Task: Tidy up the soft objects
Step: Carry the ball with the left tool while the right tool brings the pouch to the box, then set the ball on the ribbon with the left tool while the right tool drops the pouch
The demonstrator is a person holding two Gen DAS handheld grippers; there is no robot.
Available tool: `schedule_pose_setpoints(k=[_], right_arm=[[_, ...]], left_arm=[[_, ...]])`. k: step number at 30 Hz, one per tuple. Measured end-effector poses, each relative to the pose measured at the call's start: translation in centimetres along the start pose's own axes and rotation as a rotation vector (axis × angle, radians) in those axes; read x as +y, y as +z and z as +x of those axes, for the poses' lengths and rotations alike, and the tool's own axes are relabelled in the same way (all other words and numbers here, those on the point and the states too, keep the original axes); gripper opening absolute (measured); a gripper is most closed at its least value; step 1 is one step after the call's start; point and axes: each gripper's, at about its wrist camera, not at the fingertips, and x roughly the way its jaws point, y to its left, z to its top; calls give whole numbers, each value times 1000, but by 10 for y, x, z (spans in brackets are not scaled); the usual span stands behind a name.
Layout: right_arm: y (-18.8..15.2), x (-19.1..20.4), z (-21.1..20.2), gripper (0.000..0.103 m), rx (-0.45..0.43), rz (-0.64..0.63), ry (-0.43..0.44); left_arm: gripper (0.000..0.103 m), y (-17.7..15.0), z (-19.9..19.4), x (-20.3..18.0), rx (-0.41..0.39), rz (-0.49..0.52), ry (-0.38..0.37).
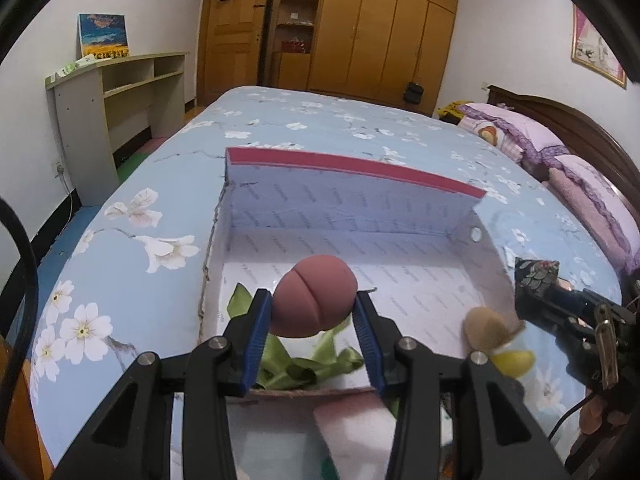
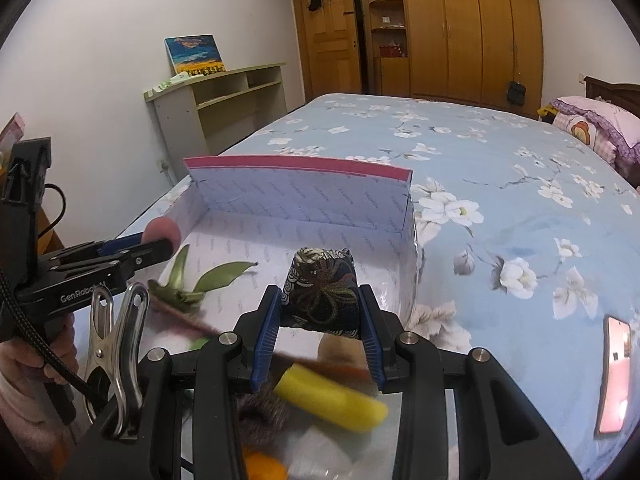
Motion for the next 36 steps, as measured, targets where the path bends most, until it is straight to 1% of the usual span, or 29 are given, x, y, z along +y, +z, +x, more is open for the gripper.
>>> schedule_pose_setpoints(k=[4,12,15,19,21,26,32,36], right_arm=[[1,-7,14,39,10,27,-5],[-3,-14,34,39,31,19,-47],[-6,-17,41,39,45,18,-63],[-10,-19,51,39,57,26,-55],[-11,-17,52,39,57,22,-49],[-12,-21,54,39,65,30,-57],[-14,-23,57,39,79,20,-74],[-12,-24,57,39,75,23,-67]], left_arm=[[44,1,14,3,21,-11,-2],[44,-5,38,1,71,-15,-12],[44,-8,44,0,90,-5,2],[44,-12,46,-5,94,27,24],[44,-14,49,-7,113,26,32],[44,-16,48,-8,113,18,35],[45,-19,46,-12,111,31,48],[45,-19,44,-15,92,40,47]])
